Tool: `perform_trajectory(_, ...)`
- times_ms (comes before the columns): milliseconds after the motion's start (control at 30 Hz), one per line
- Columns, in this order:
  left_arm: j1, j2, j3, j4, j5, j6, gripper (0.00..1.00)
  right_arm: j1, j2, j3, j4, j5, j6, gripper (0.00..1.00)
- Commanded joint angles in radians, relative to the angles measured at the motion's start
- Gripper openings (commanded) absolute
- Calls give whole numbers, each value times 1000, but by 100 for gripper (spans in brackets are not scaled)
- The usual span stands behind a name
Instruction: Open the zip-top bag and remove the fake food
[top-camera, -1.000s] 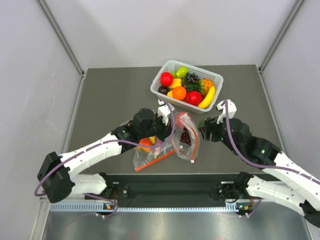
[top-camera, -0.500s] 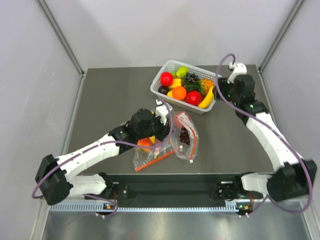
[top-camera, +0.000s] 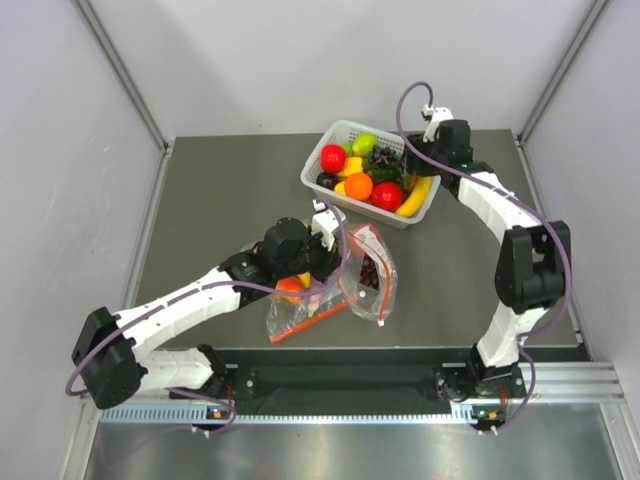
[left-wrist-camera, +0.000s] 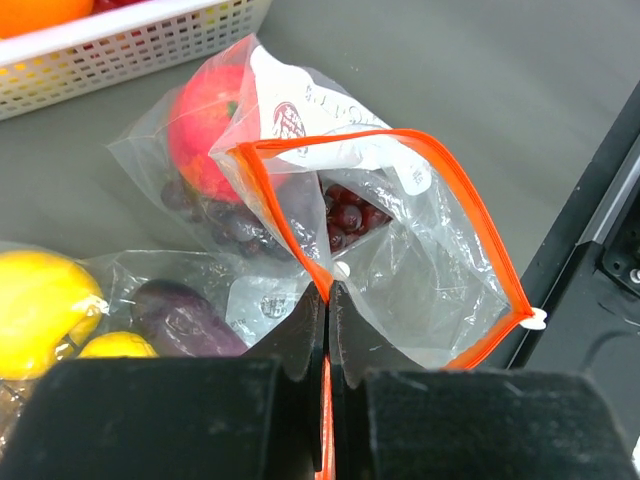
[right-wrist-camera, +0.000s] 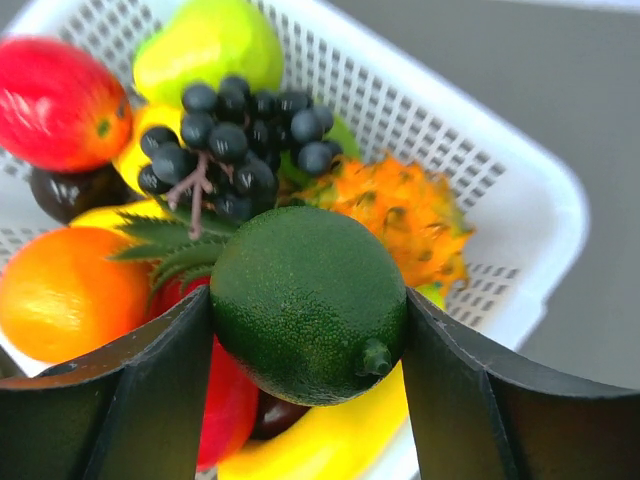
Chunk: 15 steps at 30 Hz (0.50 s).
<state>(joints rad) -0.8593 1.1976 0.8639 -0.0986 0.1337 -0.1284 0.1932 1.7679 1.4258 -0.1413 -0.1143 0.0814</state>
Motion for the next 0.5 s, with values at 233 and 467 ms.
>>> perform_trajectory(233, -1, 51, 20, 22, 23, 1, 0, -9, 51, -28, 126, -166, 44, 38)
perform_trajectory(467, -1, 59, 26, 23, 27, -4, 0, -9, 42, -30, 89, -166, 18, 78)
